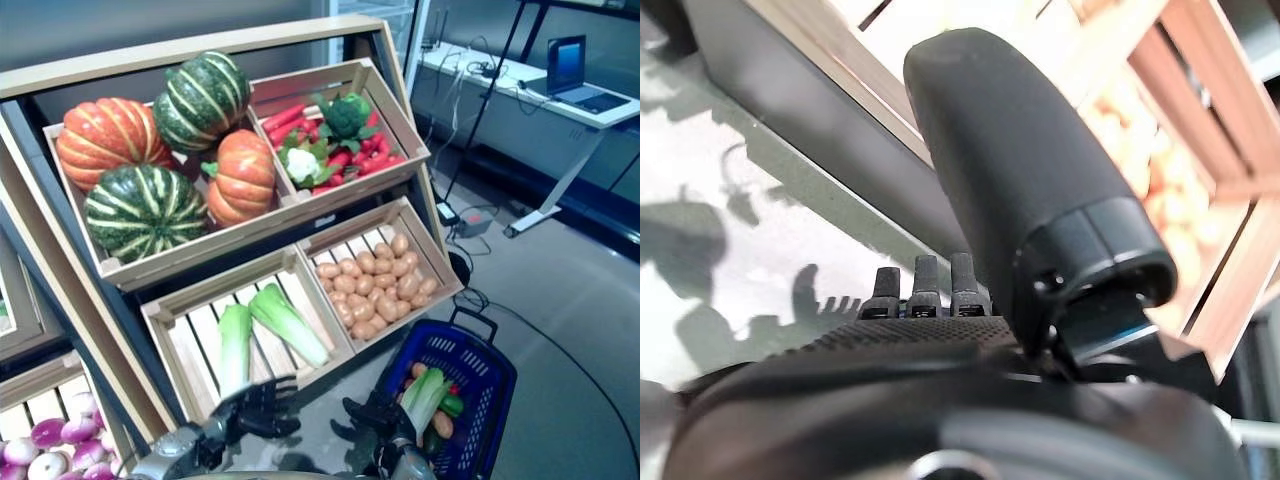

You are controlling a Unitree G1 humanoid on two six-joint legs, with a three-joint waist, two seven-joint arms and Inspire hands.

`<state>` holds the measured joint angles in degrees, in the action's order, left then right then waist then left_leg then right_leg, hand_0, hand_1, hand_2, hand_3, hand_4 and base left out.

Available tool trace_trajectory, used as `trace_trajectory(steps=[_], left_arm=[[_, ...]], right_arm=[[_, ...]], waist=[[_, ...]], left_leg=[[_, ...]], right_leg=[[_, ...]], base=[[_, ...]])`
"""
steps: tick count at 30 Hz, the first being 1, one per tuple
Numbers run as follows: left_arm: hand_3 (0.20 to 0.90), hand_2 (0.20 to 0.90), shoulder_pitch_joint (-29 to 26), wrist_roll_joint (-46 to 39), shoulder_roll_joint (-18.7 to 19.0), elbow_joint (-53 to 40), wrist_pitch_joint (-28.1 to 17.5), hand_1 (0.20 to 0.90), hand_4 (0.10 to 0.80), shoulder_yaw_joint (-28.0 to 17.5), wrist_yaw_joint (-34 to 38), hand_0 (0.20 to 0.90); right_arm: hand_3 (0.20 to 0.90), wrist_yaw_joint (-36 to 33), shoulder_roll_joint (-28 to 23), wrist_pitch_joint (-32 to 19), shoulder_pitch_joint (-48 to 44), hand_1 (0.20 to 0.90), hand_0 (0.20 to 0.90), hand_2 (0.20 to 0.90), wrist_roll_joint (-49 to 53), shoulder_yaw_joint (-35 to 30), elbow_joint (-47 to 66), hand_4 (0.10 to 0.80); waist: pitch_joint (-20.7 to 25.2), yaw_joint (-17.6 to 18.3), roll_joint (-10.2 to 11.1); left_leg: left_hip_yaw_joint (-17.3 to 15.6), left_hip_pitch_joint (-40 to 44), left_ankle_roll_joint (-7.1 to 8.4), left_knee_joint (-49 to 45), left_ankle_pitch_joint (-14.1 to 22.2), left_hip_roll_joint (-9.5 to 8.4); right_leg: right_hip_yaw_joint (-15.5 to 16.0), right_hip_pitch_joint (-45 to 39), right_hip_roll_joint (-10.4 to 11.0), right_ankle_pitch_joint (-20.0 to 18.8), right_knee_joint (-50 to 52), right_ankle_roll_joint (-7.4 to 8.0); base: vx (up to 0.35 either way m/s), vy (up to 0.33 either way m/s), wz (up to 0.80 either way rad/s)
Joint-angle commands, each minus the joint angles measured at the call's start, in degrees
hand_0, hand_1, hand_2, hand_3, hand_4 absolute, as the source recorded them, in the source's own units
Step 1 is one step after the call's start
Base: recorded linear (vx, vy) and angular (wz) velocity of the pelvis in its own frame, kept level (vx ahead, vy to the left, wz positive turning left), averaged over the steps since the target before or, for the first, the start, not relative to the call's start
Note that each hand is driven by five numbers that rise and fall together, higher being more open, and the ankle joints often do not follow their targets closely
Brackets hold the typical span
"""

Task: Put vegetables into the basket

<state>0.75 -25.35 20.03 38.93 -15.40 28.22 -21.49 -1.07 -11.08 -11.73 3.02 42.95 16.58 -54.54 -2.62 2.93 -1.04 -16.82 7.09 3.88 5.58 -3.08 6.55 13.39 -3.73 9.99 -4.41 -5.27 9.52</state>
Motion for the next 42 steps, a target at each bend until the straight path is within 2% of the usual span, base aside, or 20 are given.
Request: trace_trajectory(steps=[1, 5, 7, 8, 9, 12, 15, 17, 19, 23, 25, 30, 33, 37, 42], left_arm=[[0.900, 0.900, -5.82, -0.57, 2.82, -9.64, -10.97, 0.900, 0.800, -3.55, 3.62, 0.900], [0.900, 0.900, -4.52, 4.23, 5.18, -14.98, -15.41, 0.900, 0.800, -9.38, 14.17, 0.900], [0.900, 0.900, -4.25, 14.16, 6.74, -16.76, -15.77, 0.900, 0.800, -12.06, 26.81, 0.900], [0.900, 0.900, -4.22, 15.53, 6.84, -16.85, -15.60, 0.900, 0.800, -12.20, 28.45, 0.900], [0.900, 0.900, -4.44, 19.47, 7.62, -16.92, -14.69, 0.900, 0.800, -13.58, 34.43, 0.900], [0.900, 0.900, -4.69, 27.05, 7.96, -16.23, -11.40, 0.900, 0.800, -15.31, 43.86, 0.900], [0.900, 0.900, -5.25, 30.54, 7.46, -14.80, -6.01, 0.900, 0.800, -15.48, 49.55, 0.900], [0.900, 0.900, -7.43, 33.15, 7.01, -12.99, -2.60, 0.900, 0.800, -14.90, 54.28, 0.900], [0.900, 0.900, -10.91, 35.06, 6.60, -10.85, -1.46, 0.900, 0.800, -13.85, 59.28, 0.900], [0.900, 0.900, -16.01, 36.65, 5.54, -7.29, 1.28, 0.900, 0.800, -12.05, 64.08, 0.900], [0.900, 0.900, -19.57, 35.32, 4.78, -4.52, 2.65, 0.900, 0.800, -10.51, 65.99, 0.900], [0.900, 0.900, -25.32, 33.56, 3.47, -2.21, 4.67, 0.900, 0.800, -8.03, 68.33, 0.900], [0.900, 0.900, -27.83, 29.46, 3.22, -0.99, 5.36, 0.900, 0.800, -8.40, 67.81, 0.900], [0.900, 0.900, -30.84, 26.35, 2.87, 1.16, 3.53, 0.900, 0.800, -8.61, 67.50, 0.900], [0.900, 0.900, -33.17, 23.45, 3.28, 1.42, 3.93, 0.900, 0.800, -9.05, 67.97, 0.900]], right_arm=[[0.900, -1.21, -1.12, -5.60, -4.95, 0.900, 0.900, 0.900, -1.51, -1.71, 3.14, 0.800], [0.900, -2.18, -1.68, -7.67, -3.79, 0.900, 0.900, 0.900, -1.81, -4.01, 4.68, 0.800], [0.900, -4.44, -2.30, -9.75, -3.34, 0.900, 0.900, 0.900, -4.64, -4.79, 7.46, 0.800], [0.900, -4.65, -2.33, -9.98, -3.29, 0.900, 0.900, 0.900, -4.74, -4.81, 7.65, 0.800], [0.900, -6.46, -2.92, -10.56, -2.88, 0.900, 0.900, 0.900, -7.26, -4.89, 10.18, 0.800], [0.900, -7.08, -4.21, -11.56, -2.28, 0.900, 0.900, 0.900, -10.30, -4.72, 12.35, 0.800], [0.900, -6.57, -4.94, -11.26, -2.26, 0.900, 0.900, 0.900, -11.00, -4.54, 13.13, 0.800], [0.900, -6.66, -5.62, -11.22, -3.23, 0.900, 0.900, 0.900, -10.11, -4.09, 14.78, 0.800], [0.900, -7.39, -6.09, -12.32, -5.02, 0.900, 0.900, 0.900, -8.77, -3.29, 16.12, 0.800], [0.900, -7.57, -6.64, -13.52, -7.49, 0.900, 0.900, 0.900, -6.72, -2.22, 16.71, 0.800], [0.900, -7.41, -7.20, -14.06, -9.06, 0.900, 0.900, 0.900, -5.65, -1.29, 17.72, 0.800], [0.900, -6.94, -8.42, -14.82, -10.89, 0.900, 0.900, 0.900, -2.44, -0.77, 20.10, 0.800], [0.900, -7.53, -8.75, -15.35, -10.94, 0.900, 0.900, 0.900, -2.54, -0.97, 21.62, 0.800], [0.900, -8.77, -8.84, -14.93, -11.45, 0.900, 0.900, 0.900, -3.23, -0.65, 23.33, 0.800], [0.900, -9.36, -9.34, -13.30, -11.61, 0.900, 0.900, 0.900, -3.18, -0.51, 22.96, 0.800]], waist=[[-3.11, -1.81, 0.42], [-2.82, -2.73, 0.54], [-2.77, -3.14, 0.72], [-2.77, -3.16, 0.74], [-2.78, -3.28, 0.88], [-2.75, -3.42, 1.42], [-3.11, -3.42, 2.00], [-5.29, -3.55, 2.45], [-8.06, -3.34, 2.79], [-10.96, -2.71, 3.08], [-12.91, -1.94, 3.28], [-15.61, -0.41, 3.06], [-16.62, 0.35, 3.04], [-17.50, 1.15, 3.28], [-17.85, 1.89, 3.10]], left_leg=[[4.28, 0.29, 1.07, -0.58, 3.75, 0.87], [4.72, 0.27, 1.25, -0.58, 3.80, 0.91], [5.17, 0.20, 1.38, -0.58, 3.81, 0.93], [5.21, 0.19, 1.39, -0.58, 3.81, 0.93], [5.54, 0.07, 1.48, -0.58, 3.76, 0.90], [5.93, 0.07, 1.61, -0.58, 3.76, 0.90], [5.82, 0.38, 1.72, -1.10, 3.51, 1.02], [6.06, -2.97, 2.01, -7.23, 4.19, 1.66], [6.58, -7.57, 2.19, -13.69, 5.54, 2.32], [6.46, -13.58, 2.83, -21.58, 7.56, 4.08], [6.81, -19.55, 2.88, -29.15, 9.99, 5.39], [7.43, -29.40, 2.57, -41.00, 14.93, 7.31], [8.02, -32.98, 2.70, -47.40, 18.88, 7.88], [8.79, -38.43, 2.35, -52.49, 19.96, 7.86], [10.26, -42.86, 2.26, -58.27, 22.34, 8.02]], right_leg=[[1.01, -2.68, 0.03, 1.70, 0.27, -0.74], [1.61, -3.08, 0.10, 1.91, 0.27, -0.93], [2.00, -3.36, 0.05, 2.08, 0.27, -1.12], [2.04, -3.39, 0.04, 2.10, 0.27, -1.14], [2.20, -3.46, 0.02, 2.14, 0.27, -1.17], [2.66, -3.72, -0.01, 2.28, 0.27, -1.27], [2.94, -3.91, -0.11, 2.51, 0.94, -1.53], [3.05, -1.44, 0.37, 4.30, 6.24, -2.34], [2.60, 2.96, 1.15, 6.01, 12.39, -2.71], [1.42, 8.69, 2.52, 8.48, 19.66, -2.81], [0.17, 14.22, 3.92, 10.92, 26.68, -3.28], [-1.87, 24.52, 6.61, 15.42, 40.29, -3.59], [-2.90, 29.03, 8.03, 18.93, 47.82, -2.93], [-4.61, 35.57, 9.24, 20.04, 54.08, -2.76], [-6.31, 40.44, 9.59, 22.21, 59.61, -2.92]], base=[[0.000, 0.000, 0.00], [0.002, -0.001, 0.01], [0.008, -0.011, 0.12], [0.005, -0.015, 0.15], [0.001, -0.016, 0.12], [0.013, -0.028, 0.11], [0.025, -0.021, 0.03], [-0.092, -0.048, 0.00], [-0.215, -0.056, 0.03], [-0.202, -0.021, 0.13], [-0.227, 0.021, -0.10], [-0.162, 0.057, 0.03], [-0.064, 0.035, -0.06], [-0.093, 0.027, -0.04], [-0.045, 0.026, -0.04]])
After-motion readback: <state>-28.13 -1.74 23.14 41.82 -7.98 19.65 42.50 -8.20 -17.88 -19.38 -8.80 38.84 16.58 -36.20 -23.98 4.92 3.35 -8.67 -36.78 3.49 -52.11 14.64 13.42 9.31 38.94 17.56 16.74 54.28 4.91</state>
